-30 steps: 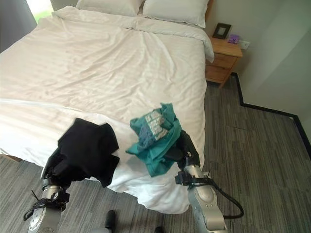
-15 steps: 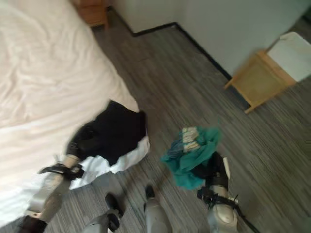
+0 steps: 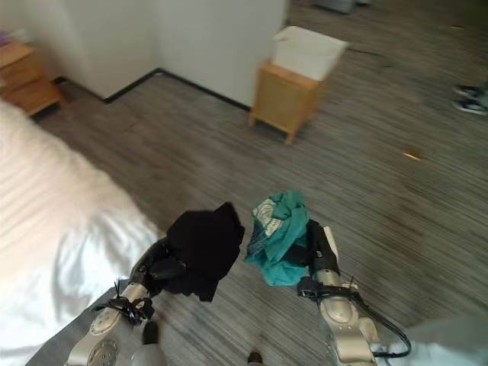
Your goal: Pick up bed clothes into laundry basket.
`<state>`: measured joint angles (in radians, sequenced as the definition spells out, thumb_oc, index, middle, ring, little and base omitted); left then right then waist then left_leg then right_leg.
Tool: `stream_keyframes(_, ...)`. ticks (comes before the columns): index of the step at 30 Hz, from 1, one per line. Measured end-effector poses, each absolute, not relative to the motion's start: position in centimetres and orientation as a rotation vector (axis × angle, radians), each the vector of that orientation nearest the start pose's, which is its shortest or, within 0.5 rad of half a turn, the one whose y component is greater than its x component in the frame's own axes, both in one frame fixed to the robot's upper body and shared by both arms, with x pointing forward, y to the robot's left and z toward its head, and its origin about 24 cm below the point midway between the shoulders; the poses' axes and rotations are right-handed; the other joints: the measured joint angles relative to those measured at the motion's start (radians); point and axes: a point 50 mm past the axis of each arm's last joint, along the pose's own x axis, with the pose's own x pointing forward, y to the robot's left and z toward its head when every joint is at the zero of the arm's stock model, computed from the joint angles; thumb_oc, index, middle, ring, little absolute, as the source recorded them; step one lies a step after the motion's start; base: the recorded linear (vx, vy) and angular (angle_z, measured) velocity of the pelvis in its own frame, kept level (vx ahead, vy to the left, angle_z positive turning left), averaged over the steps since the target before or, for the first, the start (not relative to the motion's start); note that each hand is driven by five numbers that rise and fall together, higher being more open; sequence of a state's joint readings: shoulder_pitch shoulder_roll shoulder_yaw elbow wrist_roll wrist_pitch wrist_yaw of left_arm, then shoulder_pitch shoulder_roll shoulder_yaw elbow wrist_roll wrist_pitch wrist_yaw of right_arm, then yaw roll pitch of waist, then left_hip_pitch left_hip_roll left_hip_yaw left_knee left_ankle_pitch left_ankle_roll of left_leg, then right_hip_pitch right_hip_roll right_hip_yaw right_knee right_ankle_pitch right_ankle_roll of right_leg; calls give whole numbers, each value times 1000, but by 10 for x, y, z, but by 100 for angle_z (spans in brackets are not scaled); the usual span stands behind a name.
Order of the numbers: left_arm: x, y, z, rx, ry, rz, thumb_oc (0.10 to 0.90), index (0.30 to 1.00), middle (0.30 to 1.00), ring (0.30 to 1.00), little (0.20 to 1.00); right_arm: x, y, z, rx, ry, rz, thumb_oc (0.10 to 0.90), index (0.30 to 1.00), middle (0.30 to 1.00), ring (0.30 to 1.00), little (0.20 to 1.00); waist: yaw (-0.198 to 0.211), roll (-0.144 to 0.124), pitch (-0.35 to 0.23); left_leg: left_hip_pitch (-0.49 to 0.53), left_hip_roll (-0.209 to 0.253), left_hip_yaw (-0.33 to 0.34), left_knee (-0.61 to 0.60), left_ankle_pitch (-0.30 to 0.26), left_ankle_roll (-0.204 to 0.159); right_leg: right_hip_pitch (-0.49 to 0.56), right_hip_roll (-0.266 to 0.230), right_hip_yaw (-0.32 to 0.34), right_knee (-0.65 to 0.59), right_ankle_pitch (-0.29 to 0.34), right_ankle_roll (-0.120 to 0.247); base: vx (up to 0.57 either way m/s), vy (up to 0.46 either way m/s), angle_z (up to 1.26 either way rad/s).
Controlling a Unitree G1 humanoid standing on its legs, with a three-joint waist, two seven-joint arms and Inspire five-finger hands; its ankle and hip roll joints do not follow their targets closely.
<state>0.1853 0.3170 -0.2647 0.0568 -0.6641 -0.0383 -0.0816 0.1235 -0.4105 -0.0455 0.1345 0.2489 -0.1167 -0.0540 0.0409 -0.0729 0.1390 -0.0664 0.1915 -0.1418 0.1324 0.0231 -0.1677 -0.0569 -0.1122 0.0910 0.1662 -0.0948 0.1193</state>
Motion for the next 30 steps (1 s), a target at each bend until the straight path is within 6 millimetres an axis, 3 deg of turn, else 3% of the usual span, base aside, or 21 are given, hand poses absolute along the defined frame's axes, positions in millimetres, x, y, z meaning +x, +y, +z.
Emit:
stream_keyframes(1, 204, 162, -10, -384, 265, -184, 400, 300, 300, 300, 300, 221, -262, 24, -186, 107, -157, 400, 300, 300, 300, 300, -9, 4, -4, 15, 0, -34, 1, -70, 21, -35, 16, 10, -1, 3, -2, 62, -212, -182)
stream_keyframes(2, 207, 171, -1, -387, 219, -151, 400, 300, 300, 300, 300, 225, -265, 30, -209, 94, -140, 400, 300, 300, 300, 300, 5, 4, -6, 43, -21, -69, -1, -175, 93, -80, 55, 123, 25, 29, -2, 81, -59, -160)
stream_keyframes(5, 214, 186, 7, -357, 177, -111, 400, 300, 300, 300, 300, 210, -266, 18, -176, 141, -150, 400, 300, 300, 300, 300, -39, -13, -16, 92, -32, -19, -56, -143, 26, -87, 43, 183, -36, 89, 24, 66, -34, -108)
stream_keyframes(7, 216, 194, 11, -321, 162, -99, 400, 300, 300, 300, 300, 191, -257, 1, -90, 201, -147, 400, 300, 300, 300, 300, -63, -6, -31, 84, -40, 3, -79, -137, 37, -84, 25, 189, -74, 92, 41, -16, 21, -29)
stream_keyframes(10, 217, 195, 11, -298, 161, -93, 400, 300, 300, 300, 300, 173, -248, -16, -64, 292, -107, 400, 300, 300, 300, 300, -85, 30, -51, 70, -41, -9, -105, -118, 48, -110, 24, 178, -68, 96, 45, -40, 3, 12)
stream_keyframes(11, 216, 190, 9, -311, 169, -102, 400, 300, 300, 300, 300, 172, -248, -18, -63, 309, -102, 400, 300, 300, 300, 300, -85, 61, -61, 56, -39, -10, -102, -118, 49, -111, 23, 178, -89, 108, 39, 0, 0, 0)
stream_keyframes(13, 214, 179, 5, -330, 182, -128, 400, 300, 300, 300, 300, 171, -249, -18, -64, 314, -102, 400, 300, 300, 300, 300, -85, 100, -80, 44, -39, -9, -102, -106, 39, -107, 21, 184, -133, 141, 41, 9, 8, -4)
stream_keyframes(16, 214, 167, 4, -352, 185, -151, 400, 300, 300, 300, 300, 174, -250, -16, -71, 303, -98, 400, 300, 300, 300, 300, -88, 127, -93, 50, -38, -6, -102, -101, 36, -82, 17, 184, -172, 166, 35, 33, 95, 0)
stream_keyframes(19, 212, 166, 3, -343, 188, -149, 400, 300, 300, 300, 300, 180, -247, -11, -67, 277, -85, 400, 300, 300, 300, 300, -96, 116, -87, 76, -38, 13, -114, -100, 35, -60, 13, 187, -189, 176, 35, -1, 40, -9)
stream_keyframes(24, 208, 179, 1, -330, 193, -102, 400, 300, 300, 300, 300, 184, -243, -7, -61, 254, -76, 400, 300, 300, 300, 300, -109, 76, -94, 93, -43, 21, -141, -87, 26, -50, 3, 188, -203, 177, 46, 6, 20, -1)
stream_keyframes(30, 203, 187, -2, -319, 201, -68, 400, 300, 300, 300, 300, 185, -238, -7, -51, 248, -45, 400, 300, 300, 300, 300, -96, 70, -102, 120, -43, 21, -153, -87, 27, -23, 1, 186, -215, 179, 43, 0, 0, 0)
